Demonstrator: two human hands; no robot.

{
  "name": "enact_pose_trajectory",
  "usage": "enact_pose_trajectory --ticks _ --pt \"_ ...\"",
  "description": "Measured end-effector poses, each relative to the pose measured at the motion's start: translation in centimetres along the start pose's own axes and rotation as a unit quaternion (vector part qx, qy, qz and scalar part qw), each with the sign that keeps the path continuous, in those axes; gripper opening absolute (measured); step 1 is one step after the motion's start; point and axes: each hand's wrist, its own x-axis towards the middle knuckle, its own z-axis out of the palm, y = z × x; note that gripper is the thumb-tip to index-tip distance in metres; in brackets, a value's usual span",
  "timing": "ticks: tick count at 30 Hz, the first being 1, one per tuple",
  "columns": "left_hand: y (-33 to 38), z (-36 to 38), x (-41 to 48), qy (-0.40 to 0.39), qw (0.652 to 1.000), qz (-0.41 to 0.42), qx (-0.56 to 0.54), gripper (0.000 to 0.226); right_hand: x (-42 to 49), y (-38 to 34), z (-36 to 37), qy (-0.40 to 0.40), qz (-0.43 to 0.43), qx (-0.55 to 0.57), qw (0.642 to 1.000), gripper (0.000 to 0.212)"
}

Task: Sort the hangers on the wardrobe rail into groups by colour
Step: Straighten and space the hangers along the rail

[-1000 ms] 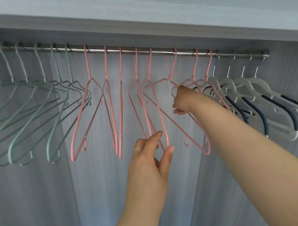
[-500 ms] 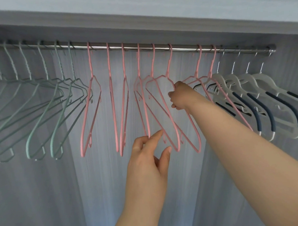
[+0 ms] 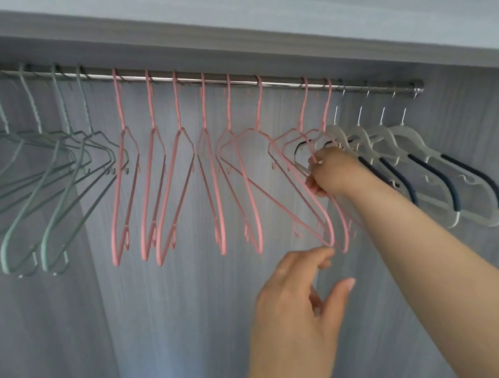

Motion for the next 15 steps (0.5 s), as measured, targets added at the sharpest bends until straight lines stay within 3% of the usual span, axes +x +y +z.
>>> enact_pose_trajectory --ticks 4,9,15 --pt "-1.0 1.5 -0.4 -0.050 0.998 -0.026 0.005 0.045 1.1 0.7 1.5 0.019 -0.005 0.089 0.996 0.028" --pt "-1.7 1.5 0.4 -0.059 0.997 -0.044 0.023 0.057 0.8 0.4 1.9 0.015 -0.043 0.110 0.993 0.029" --pt "-1.5 1.6 0.9 -0.058 0.996 -0.062 0.027 0.041 1.0 -0.2 2.4 -0.014 -0.055 0.125 0.991 0.031"
